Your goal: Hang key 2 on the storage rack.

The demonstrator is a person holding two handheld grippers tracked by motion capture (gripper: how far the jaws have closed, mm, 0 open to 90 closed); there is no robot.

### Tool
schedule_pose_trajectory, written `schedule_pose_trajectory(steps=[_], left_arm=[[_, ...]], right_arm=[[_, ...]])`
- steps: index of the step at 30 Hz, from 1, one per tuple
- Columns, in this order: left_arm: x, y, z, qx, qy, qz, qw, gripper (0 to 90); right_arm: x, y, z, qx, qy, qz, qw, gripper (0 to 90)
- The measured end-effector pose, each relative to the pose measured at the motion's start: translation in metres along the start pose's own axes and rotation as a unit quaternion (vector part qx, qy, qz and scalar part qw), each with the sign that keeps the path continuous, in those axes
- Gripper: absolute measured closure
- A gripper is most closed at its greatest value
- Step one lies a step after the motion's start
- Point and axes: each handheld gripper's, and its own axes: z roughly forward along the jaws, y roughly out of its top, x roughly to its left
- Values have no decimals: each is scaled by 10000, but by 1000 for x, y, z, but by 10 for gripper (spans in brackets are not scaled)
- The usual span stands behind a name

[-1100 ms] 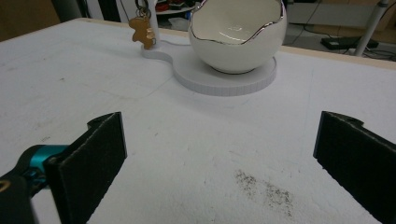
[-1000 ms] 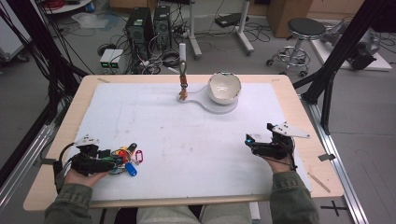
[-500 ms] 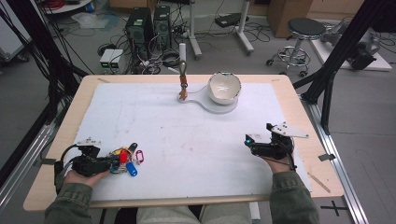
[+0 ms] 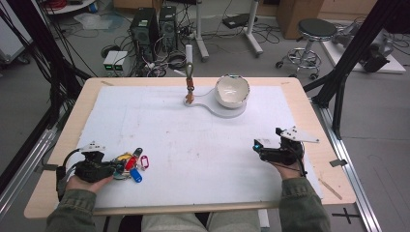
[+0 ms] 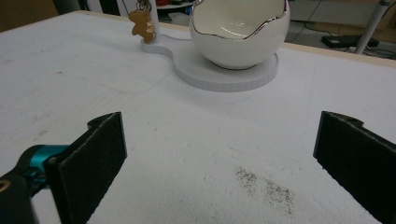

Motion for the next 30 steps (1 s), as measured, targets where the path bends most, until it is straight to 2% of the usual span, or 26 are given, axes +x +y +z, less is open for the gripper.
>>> schedule_pose_trajectory(steps=[4, 6, 10, 15, 21, 30], left_arm=[[0, 1, -2, -77, -15, 9, 10000, 841], [0, 1, -4, -200, -67, -31, 9998, 841], [-1, 3, -7, -384, -56, 26, 9992, 841], [-1, 5, -9, -449, -64, 117, 9989, 842], [1, 9, -16, -723, -76, -2, 9974, 845], [-1, 18, -24, -999, -119, 54, 9949, 846]], right_arm=[[0, 0, 0, 1, 2, -3, 10000, 17], [0, 0, 0, -3, 2, -29, 10000, 17], [0, 0, 0, 12, 13, -12, 10000, 17], [0, 0, 0, 13, 37, 28, 10000, 17], [-1, -1, -1, -11, 18, 21, 10000, 17], [-2, -1, -4, -74, 9, 44, 10000, 17]])
